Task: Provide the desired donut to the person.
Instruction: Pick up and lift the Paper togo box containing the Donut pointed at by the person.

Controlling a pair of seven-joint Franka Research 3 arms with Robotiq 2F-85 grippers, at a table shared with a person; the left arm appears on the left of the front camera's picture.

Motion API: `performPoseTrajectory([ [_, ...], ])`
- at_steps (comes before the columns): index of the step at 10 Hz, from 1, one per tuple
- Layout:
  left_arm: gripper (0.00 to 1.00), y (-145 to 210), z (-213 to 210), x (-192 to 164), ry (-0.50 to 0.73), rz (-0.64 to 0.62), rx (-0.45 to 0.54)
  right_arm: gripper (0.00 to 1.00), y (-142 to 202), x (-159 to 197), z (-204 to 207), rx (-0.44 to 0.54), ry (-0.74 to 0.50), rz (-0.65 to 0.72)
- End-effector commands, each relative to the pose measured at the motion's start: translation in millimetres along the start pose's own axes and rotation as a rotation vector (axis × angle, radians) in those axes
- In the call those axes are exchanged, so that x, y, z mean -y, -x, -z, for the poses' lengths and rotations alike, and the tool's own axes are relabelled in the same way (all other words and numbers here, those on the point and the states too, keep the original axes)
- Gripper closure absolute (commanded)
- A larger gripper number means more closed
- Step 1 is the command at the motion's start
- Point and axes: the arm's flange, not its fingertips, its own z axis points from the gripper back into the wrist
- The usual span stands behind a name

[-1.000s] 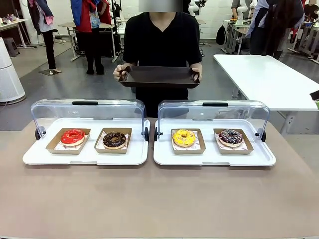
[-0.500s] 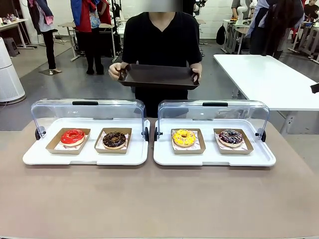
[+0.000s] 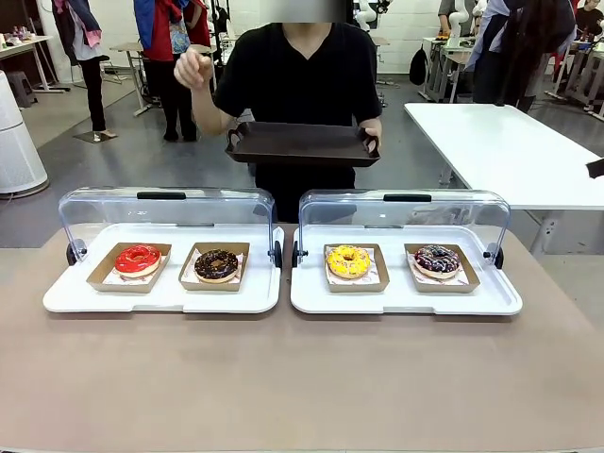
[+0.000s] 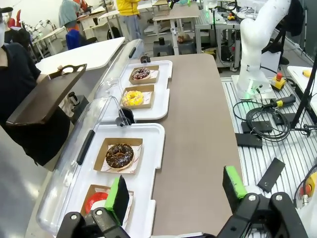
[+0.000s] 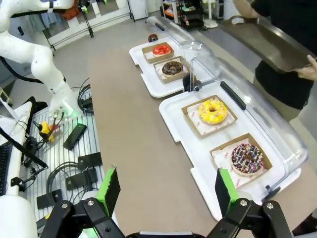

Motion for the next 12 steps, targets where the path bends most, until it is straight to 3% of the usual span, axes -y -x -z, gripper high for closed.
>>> performPoseTrajectory([
  [1, 0.00, -0.2, -2.2, -0.1, -0.009, 0.004, 0.007, 0.00, 0.3, 0.4, -0.8, -0.007, 0.006, 0.010],
  [12, 0.00, -0.2, -2.2, -0.1, -0.009, 0.004, 0.007, 0.00, 0.3, 0.4, -0.8, -0.007, 0.006, 0.010],
])
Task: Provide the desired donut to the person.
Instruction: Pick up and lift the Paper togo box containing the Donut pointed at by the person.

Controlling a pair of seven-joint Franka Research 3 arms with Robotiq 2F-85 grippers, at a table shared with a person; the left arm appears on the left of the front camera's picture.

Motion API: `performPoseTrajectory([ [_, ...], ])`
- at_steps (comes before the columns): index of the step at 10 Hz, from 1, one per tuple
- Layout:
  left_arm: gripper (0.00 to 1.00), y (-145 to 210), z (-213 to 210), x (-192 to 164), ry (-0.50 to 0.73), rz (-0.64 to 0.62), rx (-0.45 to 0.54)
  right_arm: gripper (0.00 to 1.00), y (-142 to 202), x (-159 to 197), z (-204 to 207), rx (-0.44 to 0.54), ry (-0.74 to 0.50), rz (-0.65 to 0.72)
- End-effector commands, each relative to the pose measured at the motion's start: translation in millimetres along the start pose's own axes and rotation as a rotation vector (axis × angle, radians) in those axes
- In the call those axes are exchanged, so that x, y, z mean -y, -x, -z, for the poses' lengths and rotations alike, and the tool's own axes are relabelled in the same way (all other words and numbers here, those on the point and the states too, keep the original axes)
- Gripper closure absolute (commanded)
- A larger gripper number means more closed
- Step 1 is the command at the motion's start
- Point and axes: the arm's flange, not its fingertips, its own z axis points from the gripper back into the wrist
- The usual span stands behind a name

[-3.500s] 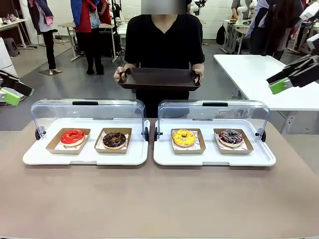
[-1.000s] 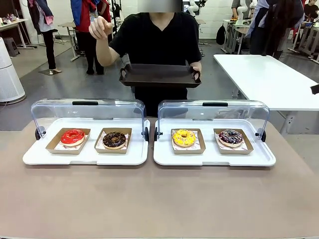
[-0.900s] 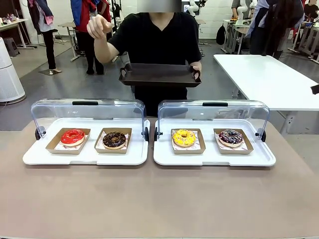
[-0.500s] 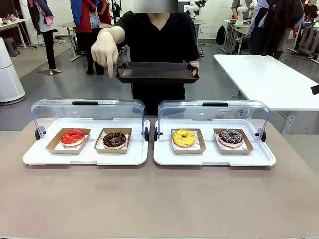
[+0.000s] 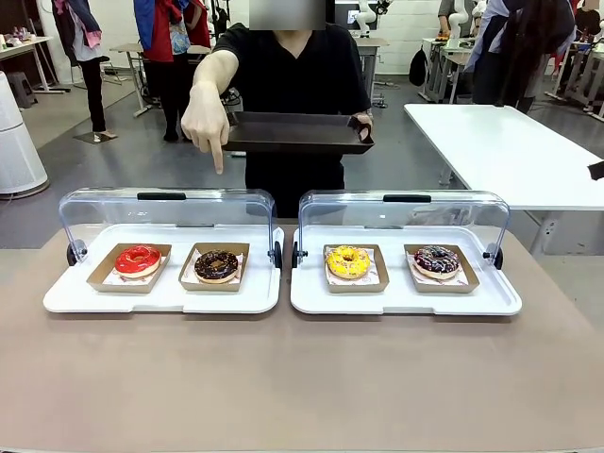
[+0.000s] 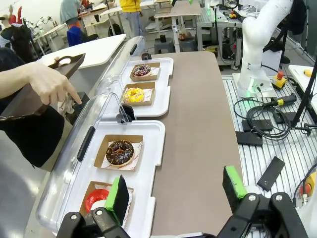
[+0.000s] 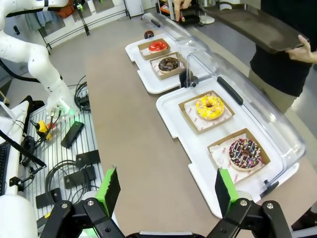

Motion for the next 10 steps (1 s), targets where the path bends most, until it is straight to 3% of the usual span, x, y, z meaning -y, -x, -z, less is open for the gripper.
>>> performPoseTrajectory([
  [1, 0.00, -0.5, -0.8, -1.1, -0.002, 0.012, 0.019, 0.00, -0.1, 1.3, 1.3, 0.010, -0.012, 0.002],
  [10, 0.00, -0.5, -0.8, -1.1, -0.002, 0.012, 0.019, 0.00, -0.1, 1.3, 1.3, 0.010, -0.012, 0.002],
])
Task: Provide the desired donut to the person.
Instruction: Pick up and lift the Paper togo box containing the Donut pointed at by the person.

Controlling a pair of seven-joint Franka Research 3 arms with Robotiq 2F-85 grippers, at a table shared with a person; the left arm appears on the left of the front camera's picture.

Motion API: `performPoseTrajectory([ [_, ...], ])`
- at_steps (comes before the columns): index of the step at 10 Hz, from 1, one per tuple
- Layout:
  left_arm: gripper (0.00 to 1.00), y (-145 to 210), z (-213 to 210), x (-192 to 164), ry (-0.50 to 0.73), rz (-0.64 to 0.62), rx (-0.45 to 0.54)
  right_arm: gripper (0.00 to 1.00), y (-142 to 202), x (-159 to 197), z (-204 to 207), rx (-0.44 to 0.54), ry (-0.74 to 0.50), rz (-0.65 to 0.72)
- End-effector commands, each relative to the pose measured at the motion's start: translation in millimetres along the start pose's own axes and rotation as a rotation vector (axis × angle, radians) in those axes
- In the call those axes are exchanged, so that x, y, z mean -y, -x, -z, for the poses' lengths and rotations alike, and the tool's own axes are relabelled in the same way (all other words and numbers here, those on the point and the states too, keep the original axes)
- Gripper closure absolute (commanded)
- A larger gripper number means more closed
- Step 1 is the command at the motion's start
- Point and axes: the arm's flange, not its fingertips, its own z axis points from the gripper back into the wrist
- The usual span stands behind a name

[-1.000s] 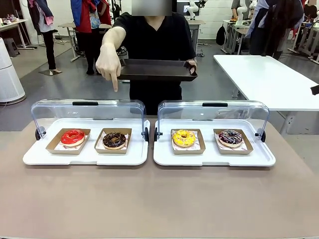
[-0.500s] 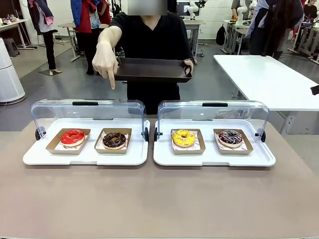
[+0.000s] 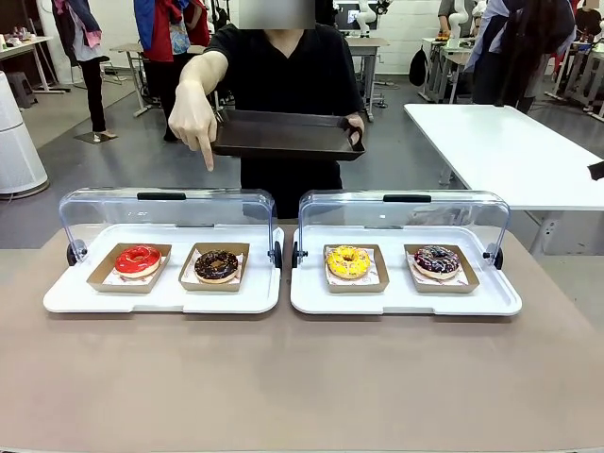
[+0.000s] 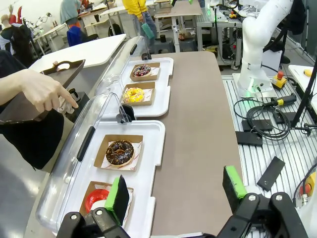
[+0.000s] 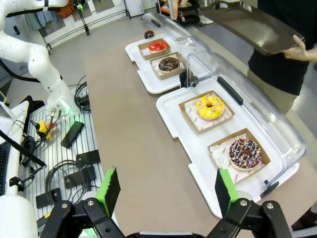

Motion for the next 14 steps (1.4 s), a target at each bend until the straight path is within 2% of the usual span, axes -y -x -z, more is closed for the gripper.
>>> performPoseTrajectory([
  [1, 0.00, 0, -1, -1, -0.002, 0.012, 0.019, 0.00, 0, 1, 1, 0.010, -0.011, 0.002],
  [5, 0.00, 0, 0, 0, 0.000, 0.000, 0.000, 0.00, 0, 1, 1, 0.010, -0.011, 0.002],
  [6, 0.00, -20, 1, -8, 0.023, 0.044, -0.069, 0.00, 0, 1, 1, 0.010, -0.011, 0.002],
  [7, 0.00, -51, 3, -19, 0.062, 0.140, -0.141, 0.00, 0, 1, 1, 0.010, -0.011, 0.002],
  [9, 0.00, -121, 35, -14, 0.168, 0.352, -0.366, 0.00, 0, 1, 1, 0.010, -0.011, 0.002],
  [11, 0.00, -181, 124, -30, 0.294, 0.453, -0.640, 0.00, 0, 1, 1, 0.010, -0.011, 0.002],
  [12, 0.00, -199, 171, -26, 0.294, 0.497, -0.764, 0.00, 0, 1, 1, 0.010, -0.011, 0.002],
  [14, 0.00, -209, 254, -13, 0.229, 0.545, -0.962, 0.00, 0, 1, 1, 0.010, -0.011, 0.002],
])
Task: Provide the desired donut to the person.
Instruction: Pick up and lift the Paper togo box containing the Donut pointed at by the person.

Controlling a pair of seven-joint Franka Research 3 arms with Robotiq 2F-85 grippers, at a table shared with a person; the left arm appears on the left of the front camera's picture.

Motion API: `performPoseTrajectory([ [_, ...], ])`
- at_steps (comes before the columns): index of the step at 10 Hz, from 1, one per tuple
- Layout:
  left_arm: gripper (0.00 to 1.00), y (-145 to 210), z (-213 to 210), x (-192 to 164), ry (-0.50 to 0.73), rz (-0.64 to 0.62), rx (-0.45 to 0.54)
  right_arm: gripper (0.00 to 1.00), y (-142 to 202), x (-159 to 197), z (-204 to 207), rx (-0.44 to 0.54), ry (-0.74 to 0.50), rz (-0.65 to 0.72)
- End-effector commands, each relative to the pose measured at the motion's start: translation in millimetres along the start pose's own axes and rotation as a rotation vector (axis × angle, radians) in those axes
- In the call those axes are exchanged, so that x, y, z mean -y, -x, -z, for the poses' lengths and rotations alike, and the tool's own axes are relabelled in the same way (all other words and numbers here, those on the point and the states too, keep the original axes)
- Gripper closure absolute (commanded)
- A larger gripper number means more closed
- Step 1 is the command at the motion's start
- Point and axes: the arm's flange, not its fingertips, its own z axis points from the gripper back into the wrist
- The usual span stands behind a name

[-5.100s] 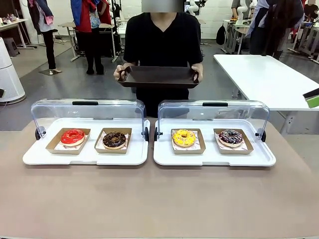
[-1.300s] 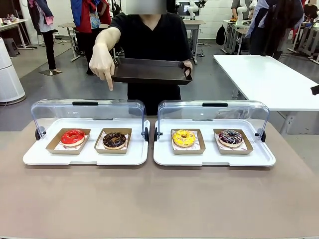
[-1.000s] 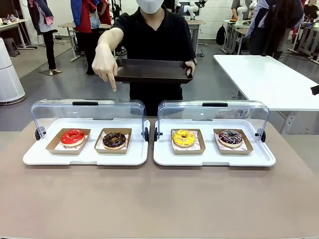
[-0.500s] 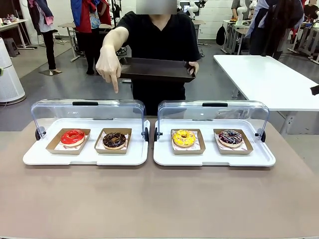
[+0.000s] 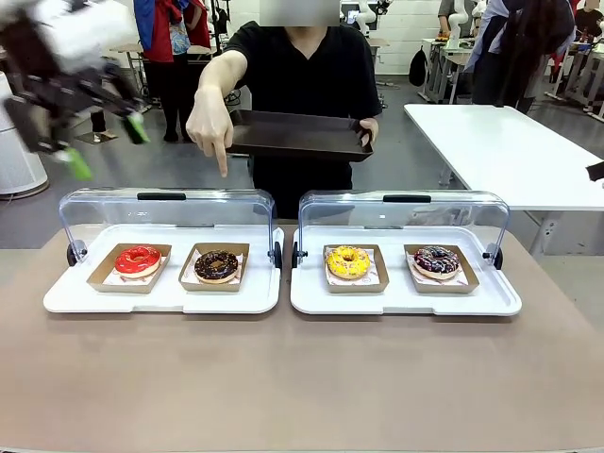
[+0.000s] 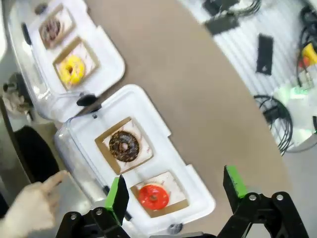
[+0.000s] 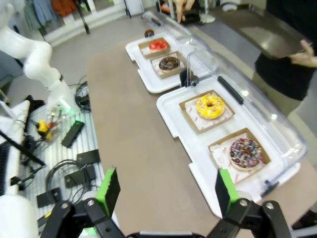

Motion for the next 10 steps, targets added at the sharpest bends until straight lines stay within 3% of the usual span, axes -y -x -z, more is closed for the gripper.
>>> performPoseTrajectory([
  [1, 0.00, -15, 45, -28, 0.008, -0.052, -0.193, 0.00, 0, 1, 0, 0.015, -0.009, 0.001],
  [4, 0.00, -45, 129, -41, 0.065, -0.099, -0.282, 0.00, 0, 1, 0, 0.015, -0.009, 0.001],
  [6, 0.00, -39, 166, -41, 0.118, -0.127, -0.255, 0.00, 0, 1, 0, 0.015, -0.009, 0.001],
  [8, 0.00, -29, 184, -37, 0.148, -0.137, -0.211, 0.00, 0, 1, 0, 0.015, -0.009, 0.001],
  [9, 0.00, -21, 171, -36, 0.162, -0.117, -0.170, 0.00, 0, 1, 0, 0.015, -0.009, 0.001],
  [10, 0.00, -32, 188, -39, 0.166, -0.129, -0.249, 0.00, 0, 1, 0, 0.015, -0.009, 0.001],
])
